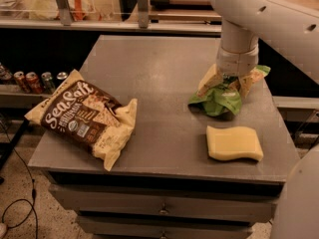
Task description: Move green rice chip bag near brown chip bag
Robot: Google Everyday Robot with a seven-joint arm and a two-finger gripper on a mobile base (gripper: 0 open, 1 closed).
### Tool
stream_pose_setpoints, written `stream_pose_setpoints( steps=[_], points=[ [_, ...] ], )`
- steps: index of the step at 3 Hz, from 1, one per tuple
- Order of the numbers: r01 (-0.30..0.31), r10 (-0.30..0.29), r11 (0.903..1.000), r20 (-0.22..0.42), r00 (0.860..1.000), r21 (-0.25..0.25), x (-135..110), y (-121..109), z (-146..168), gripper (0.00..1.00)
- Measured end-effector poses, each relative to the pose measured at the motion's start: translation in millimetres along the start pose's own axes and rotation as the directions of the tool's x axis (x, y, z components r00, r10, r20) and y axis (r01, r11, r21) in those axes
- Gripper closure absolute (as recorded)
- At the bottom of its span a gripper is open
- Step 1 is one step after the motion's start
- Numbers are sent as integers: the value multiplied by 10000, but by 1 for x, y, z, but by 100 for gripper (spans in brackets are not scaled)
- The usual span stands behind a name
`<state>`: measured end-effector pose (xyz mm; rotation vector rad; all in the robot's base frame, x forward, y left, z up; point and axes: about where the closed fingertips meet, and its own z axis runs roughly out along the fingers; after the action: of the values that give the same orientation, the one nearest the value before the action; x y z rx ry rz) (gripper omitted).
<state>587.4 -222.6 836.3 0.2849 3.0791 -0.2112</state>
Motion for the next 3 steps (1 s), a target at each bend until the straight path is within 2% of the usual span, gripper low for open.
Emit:
stream_pose_setpoints(
  steps=[1,2,3],
  points=[
    [253,-231,9990,609,9979,-357,-5,1,-17,100],
    [546,-435,9949,1284,9908,-849,-11,0,-39,100],
    [795,-568,9905,1919,9798,-1126,-17,-4,-63,100]
  ],
)
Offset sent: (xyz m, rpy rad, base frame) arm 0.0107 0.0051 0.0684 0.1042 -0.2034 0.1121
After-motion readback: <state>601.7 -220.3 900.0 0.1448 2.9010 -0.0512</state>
